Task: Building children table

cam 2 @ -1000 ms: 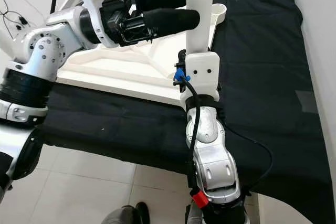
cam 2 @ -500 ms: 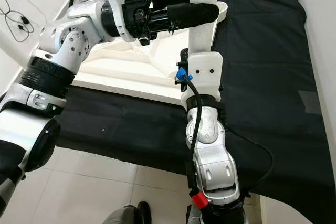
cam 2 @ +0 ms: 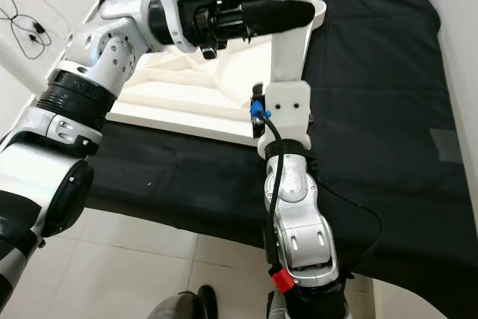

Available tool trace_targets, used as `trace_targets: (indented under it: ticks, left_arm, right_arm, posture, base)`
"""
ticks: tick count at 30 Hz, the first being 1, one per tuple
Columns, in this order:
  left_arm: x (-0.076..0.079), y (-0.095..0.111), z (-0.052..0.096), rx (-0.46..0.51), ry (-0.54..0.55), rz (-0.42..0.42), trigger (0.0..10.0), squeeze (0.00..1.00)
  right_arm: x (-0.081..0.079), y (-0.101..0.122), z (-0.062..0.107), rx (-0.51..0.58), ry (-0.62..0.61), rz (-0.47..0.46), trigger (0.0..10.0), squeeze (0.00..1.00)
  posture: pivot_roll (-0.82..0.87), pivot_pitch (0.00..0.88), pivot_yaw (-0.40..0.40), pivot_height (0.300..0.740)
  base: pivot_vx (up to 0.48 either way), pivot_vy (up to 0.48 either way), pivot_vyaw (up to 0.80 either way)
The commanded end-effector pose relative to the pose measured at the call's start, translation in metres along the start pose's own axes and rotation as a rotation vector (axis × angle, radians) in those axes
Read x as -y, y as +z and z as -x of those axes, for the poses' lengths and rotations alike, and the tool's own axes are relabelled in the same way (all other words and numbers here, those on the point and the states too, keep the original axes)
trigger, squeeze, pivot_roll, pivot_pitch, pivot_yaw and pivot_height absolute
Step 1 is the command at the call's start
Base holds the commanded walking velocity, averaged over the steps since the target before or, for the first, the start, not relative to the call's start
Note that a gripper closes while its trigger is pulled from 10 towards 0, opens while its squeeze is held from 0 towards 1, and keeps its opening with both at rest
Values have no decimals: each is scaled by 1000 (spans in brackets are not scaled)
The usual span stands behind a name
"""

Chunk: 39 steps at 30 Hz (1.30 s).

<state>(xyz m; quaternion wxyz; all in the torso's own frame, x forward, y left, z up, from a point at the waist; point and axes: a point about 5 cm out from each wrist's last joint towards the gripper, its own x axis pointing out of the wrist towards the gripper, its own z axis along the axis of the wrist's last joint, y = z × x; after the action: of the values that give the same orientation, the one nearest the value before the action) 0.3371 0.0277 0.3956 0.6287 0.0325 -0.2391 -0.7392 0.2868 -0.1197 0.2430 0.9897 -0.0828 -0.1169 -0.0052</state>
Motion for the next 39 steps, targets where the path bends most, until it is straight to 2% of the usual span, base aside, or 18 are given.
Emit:
trace_targets:
  ticks: [1,2,3,5,6,9,10,11,12,16,20,23,27,28,30,31,39]
  left_arm:
    - [0,-4,-3,-30,-19,4,0,0]
    - [0,-5,-2,-28,-23,4,0,0]
    - [0,-5,-2,-28,-23,4,0,0]
    - [0,-4,-2,-23,-29,5,0,0]
    - [0,-4,-2,-23,-29,5,0,0]
    - [0,-4,-2,-19,-33,6,0,0]
    - [0,-3,-2,-17,-35,7,0,0]
    - [0,-3,-2,-15,-37,6,0,0]
    - [0,-3,-2,-14,-39,6,0,0]
    - [0,-2,-3,-12,-40,8,0,0]
    - [1,-3,-4,-9,-48,11,0,0]
    - [2,-3,-4,-8,-49,11,0,0]
    - [2,-3,-4,-6,-52,14,0,0]
    - [2,-3,-4,-5,-52,14,0,0]
    - [2,-3,-4,-4,-52,15,0,0]
    - [1,-2,-4,-3,-51,14,0,0]
    - [1,0,-3,3,-46,11,0,0]
  right_arm:
    - [-10,10,-4,57,147,-39,10000,1000]
    - [-3,17,-8,103,212,-41,10000,1000]
    - [-3,17,-8,103,212,-41,10000,1000]
    - [15,29,-14,167,310,-7,10000,1000]
    - [15,29,-14,167,310,-7,10000,1000]
    - [29,35,-18,192,377,39,10000,1000]
    - [35,37,-21,196,403,84,10000,553]
    - [41,38,-24,191,447,102,10000,553]
    - [43,40,-24,192,495,118,10000,0]
    - [48,40,-26,185,535,137,10000,0]
    - [64,44,-32,179,635,201,10000,0]
    - [67,45,-34,177,644,197,10000,0]
    - [73,47,-36,174,726,158,10000,0]
    - [75,48,-36,182,765,128,2157,0]
    - [77,48,-35,189,788,108,2157,0]
    - [79,47,-35,188,825,89,0,0]
    - [88,41,-37,163,932,56,0,0]
  posture:
    - [-28,270,224,740]
    - [-26,270,222,740]
    - [-26,270,222,740]
    - [-26,273,221,740]
    - [-26,273,221,740]
    - [-23,276,219,740]
    - [-22,276,217,740]
    - [-22,276,217,740]
    - [-22,276,217,740]
    - [-19,277,217,740]
    - [-17,279,212,740]
    - [-18,281,211,740]
    - [-20,279,206,740]
    - [-21,280,205,740]
    - [-21,280,205,740]
    - [-21,280,205,740]
    - [-21,277,198,740]
  base:
    - [0,0,0]
    - [0,0,0]
    - [0,0,0]
    - [0,0,0]
    - [0,0,0]
    - [0,0,0]
    - [0,0,0]
    - [0,0,0]
    - [0,0,0]
    - [0,0,0]
    - [0,0,0]
    - [0,0,0]
    - [0,0,0]
    - [0,0,0]
    - [0,0,0]
    - [0,0,0]
    - [0,0,0]
